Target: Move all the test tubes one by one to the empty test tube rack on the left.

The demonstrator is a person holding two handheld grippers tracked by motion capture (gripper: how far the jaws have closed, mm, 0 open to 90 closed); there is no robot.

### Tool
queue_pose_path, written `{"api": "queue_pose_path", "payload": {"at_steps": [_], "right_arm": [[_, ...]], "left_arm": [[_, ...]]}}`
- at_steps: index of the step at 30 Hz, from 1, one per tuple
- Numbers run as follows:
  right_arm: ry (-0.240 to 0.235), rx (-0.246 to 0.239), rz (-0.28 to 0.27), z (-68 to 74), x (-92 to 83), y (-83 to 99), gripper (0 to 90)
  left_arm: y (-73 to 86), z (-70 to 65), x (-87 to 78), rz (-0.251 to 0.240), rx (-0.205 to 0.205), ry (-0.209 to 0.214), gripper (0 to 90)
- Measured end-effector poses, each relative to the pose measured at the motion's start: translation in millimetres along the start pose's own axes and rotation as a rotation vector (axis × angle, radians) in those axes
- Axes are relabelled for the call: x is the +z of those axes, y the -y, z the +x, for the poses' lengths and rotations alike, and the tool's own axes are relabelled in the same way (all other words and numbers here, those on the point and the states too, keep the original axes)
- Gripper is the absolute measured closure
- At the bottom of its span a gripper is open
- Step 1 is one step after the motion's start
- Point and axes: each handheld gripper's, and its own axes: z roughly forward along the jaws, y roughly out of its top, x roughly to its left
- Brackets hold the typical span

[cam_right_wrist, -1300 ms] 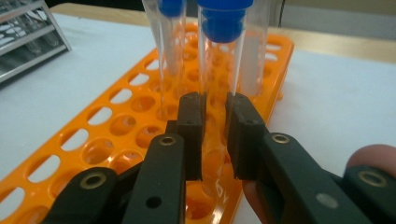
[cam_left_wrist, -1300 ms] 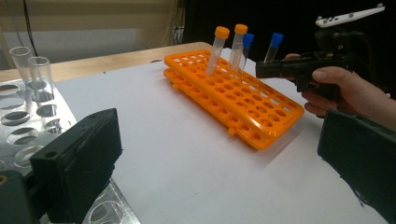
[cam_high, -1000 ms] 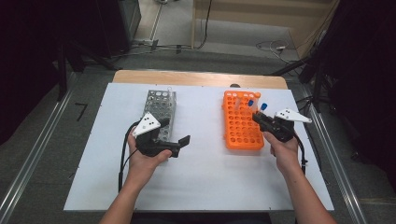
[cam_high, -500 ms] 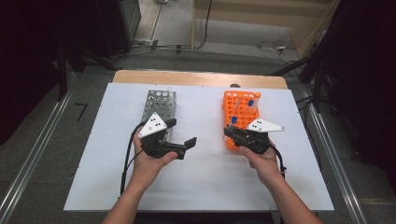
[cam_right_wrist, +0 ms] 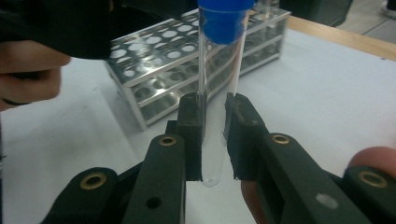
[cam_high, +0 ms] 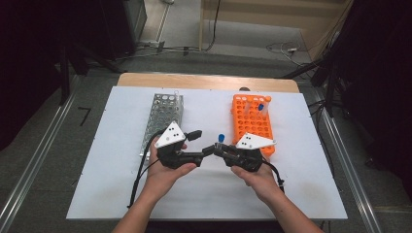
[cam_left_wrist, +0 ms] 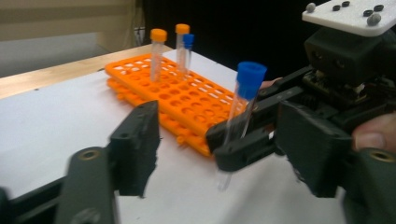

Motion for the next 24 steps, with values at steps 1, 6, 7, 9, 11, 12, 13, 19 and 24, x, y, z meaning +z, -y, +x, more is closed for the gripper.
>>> {"api": "queue_pose_path", "payload": {"at_steps": [1,6,7,9,11,12,13,19,24], "right_arm": [[-0.006,-0.006,0.003,3.1,1.2,-0.4,74.3],[-0.03,-0.024,0.016,15.2,5.0,-2.3,74.3],[-0.036,-0.032,0.02,17.2,5.6,-2.6,74.3],[-0.043,-0.042,0.024,21.1,6.9,-2.8,74.3],[-0.05,-0.044,0.027,22.5,7.3,-2.8,74.3],[-0.055,-0.049,0.026,24.1,8.0,-2.9,74.2],[-0.055,-0.049,0.026,24.1,8.0,-2.9,74.2],[-0.06,-0.037,0.034,23.3,8.7,-2.3,74.1],[-0.08,-0.035,0.022,20.6,6.2,-2.4,61.8]], "left_arm": [[0.0,-1.3,0.9,0.007,0.006,0.007,38.1],[1.4,-6.7,5.0,0.011,0.028,0.045,55.7],[1.8,-8.1,6.1,0.015,0.037,0.064,59.1],[2.1,-8.9,6.6,0.014,0.041,0.069,63.2],[2.3,-9.4,6.9,0.016,0.043,0.072,67.6],[2.3,-9.3,6.8,0.015,0.044,0.073,70.1],[2.3,-8.9,6.4,0.015,0.047,0.078,70.1],[2.3,-8.0,6.7,0.019,0.041,0.071,75.7],[0.4,-5.6,4.7,0.004,0.029,0.059,75.8]]}}
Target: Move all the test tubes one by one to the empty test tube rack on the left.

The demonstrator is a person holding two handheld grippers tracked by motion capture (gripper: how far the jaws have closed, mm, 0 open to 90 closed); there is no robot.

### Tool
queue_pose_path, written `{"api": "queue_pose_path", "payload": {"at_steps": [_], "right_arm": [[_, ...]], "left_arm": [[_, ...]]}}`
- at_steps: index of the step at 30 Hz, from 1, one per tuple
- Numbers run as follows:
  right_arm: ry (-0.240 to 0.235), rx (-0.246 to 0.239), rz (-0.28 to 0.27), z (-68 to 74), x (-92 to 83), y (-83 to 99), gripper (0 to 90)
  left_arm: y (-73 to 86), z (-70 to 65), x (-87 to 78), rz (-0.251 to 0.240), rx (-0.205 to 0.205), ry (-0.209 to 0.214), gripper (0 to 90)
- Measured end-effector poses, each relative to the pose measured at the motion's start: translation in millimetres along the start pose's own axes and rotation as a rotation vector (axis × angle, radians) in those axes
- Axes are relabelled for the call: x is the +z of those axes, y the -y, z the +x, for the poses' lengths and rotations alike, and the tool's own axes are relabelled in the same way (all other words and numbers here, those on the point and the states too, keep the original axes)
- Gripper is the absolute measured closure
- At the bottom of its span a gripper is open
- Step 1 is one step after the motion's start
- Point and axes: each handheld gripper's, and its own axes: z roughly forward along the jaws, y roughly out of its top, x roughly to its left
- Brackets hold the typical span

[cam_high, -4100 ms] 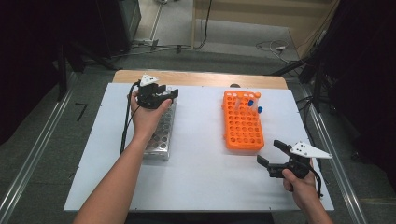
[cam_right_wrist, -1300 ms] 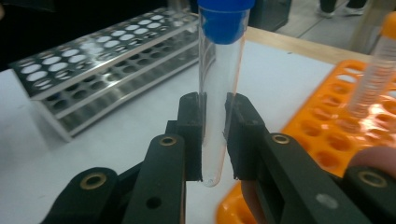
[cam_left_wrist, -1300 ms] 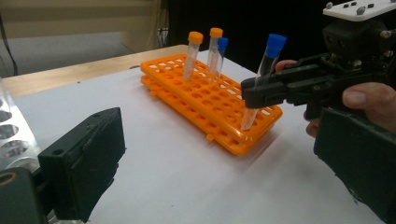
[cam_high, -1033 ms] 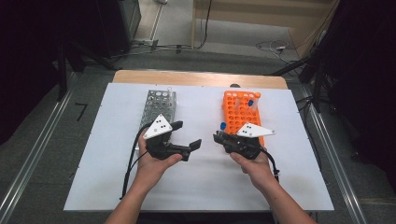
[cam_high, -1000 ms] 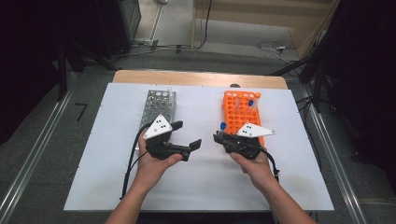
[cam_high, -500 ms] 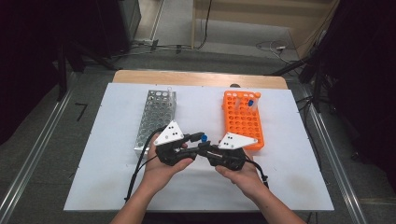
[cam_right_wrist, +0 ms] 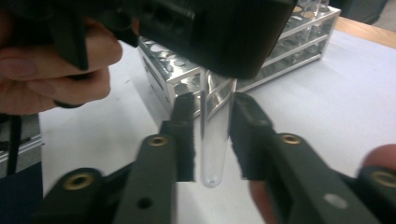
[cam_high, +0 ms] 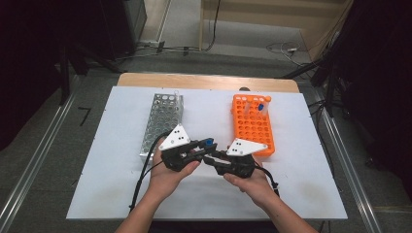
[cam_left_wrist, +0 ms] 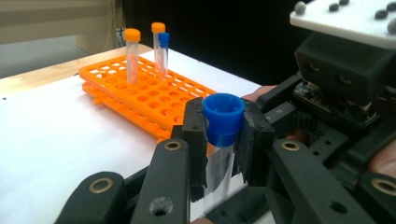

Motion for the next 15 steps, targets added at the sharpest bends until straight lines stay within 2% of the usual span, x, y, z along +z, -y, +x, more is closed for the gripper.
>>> {"api": "queue_pose_path", "payload": {"at_steps": [1,4,6,7,8,12,15], "right_arm": [[0.0,0.0,0.0,0.0,0.0,0.0,61.8],[-0.016,0.003,-0.008,-6.5,-4.9,1.1,45.7],[-0.007,0.003,-0.013,-11.2,-9.2,2.5,35.3],[-0.007,0.003,-0.013,-11.2,-9.2,2.5,35.3],[-0.006,0.009,-0.014,-14.2,-11.7,3.3,28.2],[0.03,0.021,-0.042,-25.4,-24.5,6.8,6.5],[0.077,0.034,-0.059,-31.8,-34.7,9.6,3.3]], "left_arm": [[-0.5,1.0,-0.8,-0.005,-0.005,-0.006,75.8],[-1.9,5.6,-4.0,-0.011,-0.014,-0.02,75.9],[-2.9,9.8,-6.1,-0.015,-0.019,-0.033,75.9],[-3.5,12.1,-7.2,-0.017,-0.023,-0.039,75.9],[-4.0,14.5,-8.2,-0.019,-0.028,-0.048,75.9],[-6.7,25.4,-12.8,-0.031,-0.044,-0.077,75.9],[-9.7,34.1,-16.9,-0.041,-0.052,-0.102,75.9]]}}
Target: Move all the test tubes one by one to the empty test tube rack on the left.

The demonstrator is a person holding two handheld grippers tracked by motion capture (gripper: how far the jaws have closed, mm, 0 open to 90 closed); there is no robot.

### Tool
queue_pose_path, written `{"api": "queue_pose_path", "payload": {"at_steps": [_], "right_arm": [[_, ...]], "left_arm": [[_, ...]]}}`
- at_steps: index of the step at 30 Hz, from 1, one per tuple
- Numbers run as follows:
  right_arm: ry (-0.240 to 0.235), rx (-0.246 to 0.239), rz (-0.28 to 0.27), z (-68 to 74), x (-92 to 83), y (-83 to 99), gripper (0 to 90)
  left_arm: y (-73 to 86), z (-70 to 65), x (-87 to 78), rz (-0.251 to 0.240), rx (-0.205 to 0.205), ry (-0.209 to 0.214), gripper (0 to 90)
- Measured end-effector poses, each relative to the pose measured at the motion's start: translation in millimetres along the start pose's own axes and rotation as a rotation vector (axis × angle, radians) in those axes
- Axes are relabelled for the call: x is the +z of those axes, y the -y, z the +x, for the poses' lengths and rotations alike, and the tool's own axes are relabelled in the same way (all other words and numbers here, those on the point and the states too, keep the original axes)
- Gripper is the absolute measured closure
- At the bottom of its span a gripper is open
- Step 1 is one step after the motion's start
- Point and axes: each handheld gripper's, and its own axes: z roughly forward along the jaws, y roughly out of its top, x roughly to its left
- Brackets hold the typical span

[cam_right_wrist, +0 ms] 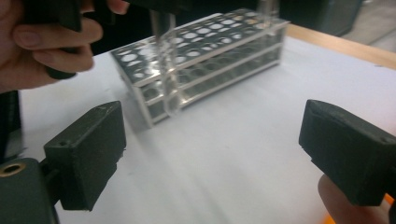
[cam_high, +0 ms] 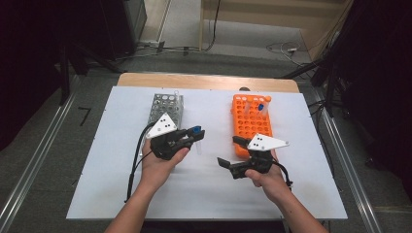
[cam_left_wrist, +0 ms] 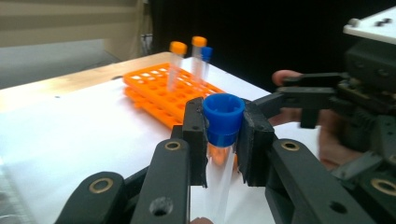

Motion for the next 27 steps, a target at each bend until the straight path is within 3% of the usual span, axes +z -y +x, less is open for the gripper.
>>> {"api": "queue_pose_path", "payload": {"at_steps": [6,17,27], "right_arm": [[0.052,0.039,-0.006,-14.8,-17.7,8.7,1.2],[0.134,0.059,0.002,-34.4,-51.7,32.9,1.2],[0.18,0.084,0.011,-43.5,-75.4,51.0,1.2]], "left_arm": [[-7.0,19.8,-3.3,-0.012,-0.008,-0.06,75.9],[-20.4,56.7,-4.7,-0.027,-0.006,-0.175,75.9],[-28.6,86.3,3.6,-0.05,-0.023,-0.258,75.9]]}}
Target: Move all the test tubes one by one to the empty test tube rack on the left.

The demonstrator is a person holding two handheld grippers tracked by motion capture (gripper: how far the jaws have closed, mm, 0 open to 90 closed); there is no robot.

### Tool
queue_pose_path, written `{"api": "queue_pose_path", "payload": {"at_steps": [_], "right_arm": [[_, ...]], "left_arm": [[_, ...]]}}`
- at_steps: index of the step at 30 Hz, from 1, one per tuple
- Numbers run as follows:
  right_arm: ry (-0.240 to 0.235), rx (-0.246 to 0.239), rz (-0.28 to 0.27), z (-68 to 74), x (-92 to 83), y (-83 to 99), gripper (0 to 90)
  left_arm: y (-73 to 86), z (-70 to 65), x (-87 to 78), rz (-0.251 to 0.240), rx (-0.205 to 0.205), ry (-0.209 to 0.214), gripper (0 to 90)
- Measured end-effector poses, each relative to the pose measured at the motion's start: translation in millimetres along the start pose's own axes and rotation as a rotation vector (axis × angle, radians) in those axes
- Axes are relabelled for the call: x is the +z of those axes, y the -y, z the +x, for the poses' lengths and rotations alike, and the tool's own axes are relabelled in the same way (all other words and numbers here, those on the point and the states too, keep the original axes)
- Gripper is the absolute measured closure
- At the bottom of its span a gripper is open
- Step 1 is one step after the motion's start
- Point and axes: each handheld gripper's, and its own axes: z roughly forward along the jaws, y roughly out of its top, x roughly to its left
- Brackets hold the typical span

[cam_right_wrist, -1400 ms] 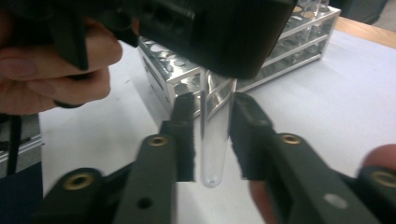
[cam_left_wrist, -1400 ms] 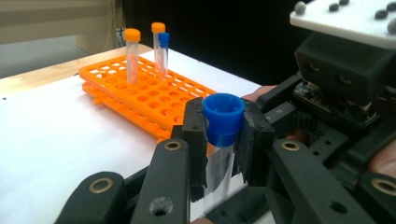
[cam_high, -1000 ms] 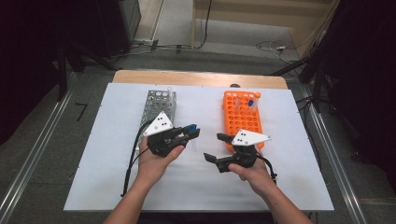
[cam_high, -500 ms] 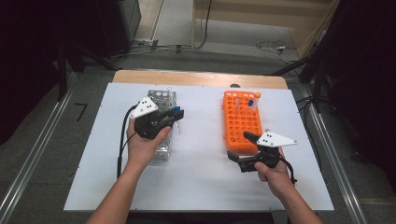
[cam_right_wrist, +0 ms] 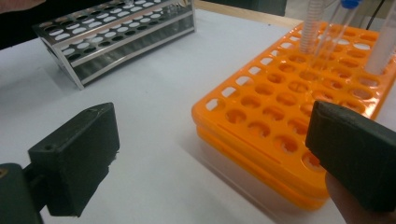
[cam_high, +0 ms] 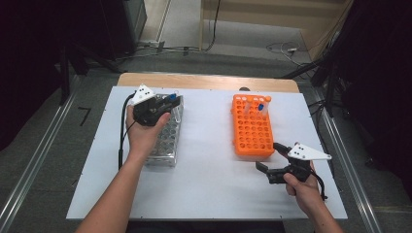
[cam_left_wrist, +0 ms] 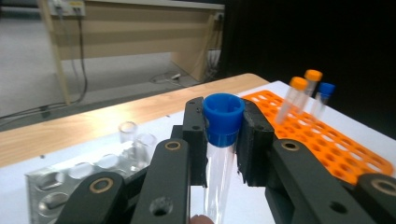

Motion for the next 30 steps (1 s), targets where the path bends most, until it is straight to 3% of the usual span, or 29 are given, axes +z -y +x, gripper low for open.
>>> {"api": "queue_pose_path", "payload": {"at_steps": [7,15,30], "right_arm": [[0.001,0.017,0.007,-8.1,-1.1,5.4,1.3],[0.008,0.016,0.013,-9.6,0.9,7.8,1.4],[0.012,0.014,0.006,-12.3,-0.1,7.9,1.5]], "left_arm": [[-6.3,13.5,13.9,-0.02,-0.022,-0.054,75.9],[-11.0,17.1,30.1,-0.02,0.004,-0.11,75.9],[7.0,20.8,44.3,0.054,-0.002,-0.174,75.9]]}}
